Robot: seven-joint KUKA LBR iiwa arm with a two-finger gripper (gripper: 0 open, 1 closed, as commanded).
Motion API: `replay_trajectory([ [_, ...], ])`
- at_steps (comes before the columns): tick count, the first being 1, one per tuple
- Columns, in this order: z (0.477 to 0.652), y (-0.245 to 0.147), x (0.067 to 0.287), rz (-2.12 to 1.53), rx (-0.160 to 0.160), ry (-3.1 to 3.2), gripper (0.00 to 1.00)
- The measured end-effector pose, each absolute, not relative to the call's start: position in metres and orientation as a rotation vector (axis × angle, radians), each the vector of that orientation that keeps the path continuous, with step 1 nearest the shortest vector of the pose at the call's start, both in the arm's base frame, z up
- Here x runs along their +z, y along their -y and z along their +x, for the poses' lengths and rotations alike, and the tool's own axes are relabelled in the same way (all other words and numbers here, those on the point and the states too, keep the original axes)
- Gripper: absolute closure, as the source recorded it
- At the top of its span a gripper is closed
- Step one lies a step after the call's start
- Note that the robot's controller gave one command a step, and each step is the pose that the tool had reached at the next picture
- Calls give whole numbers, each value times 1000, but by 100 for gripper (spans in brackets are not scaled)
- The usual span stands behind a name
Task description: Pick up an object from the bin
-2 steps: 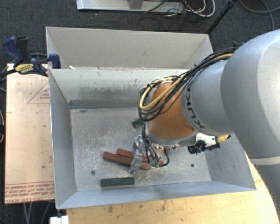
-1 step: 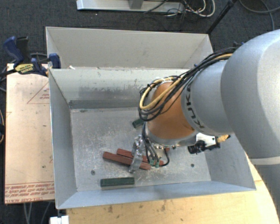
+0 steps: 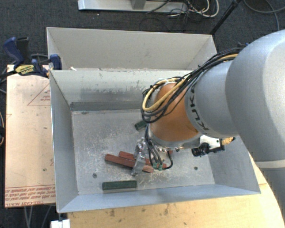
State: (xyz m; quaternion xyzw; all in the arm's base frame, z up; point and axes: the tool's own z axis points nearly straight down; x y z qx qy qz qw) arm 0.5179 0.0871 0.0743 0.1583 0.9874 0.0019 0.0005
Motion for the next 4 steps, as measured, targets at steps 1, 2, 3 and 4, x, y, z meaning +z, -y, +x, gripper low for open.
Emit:
replay_trajectory([
  [1, 516, -87, 91, 497, 1, -3110, 100],
  [2, 516, -86, 112, 496, 0, -3107, 100],
  [3, 518, -86, 126, 496, 2, -3102, 100],
  [4, 518, -86, 138, 495, 2, -3101, 100],
])
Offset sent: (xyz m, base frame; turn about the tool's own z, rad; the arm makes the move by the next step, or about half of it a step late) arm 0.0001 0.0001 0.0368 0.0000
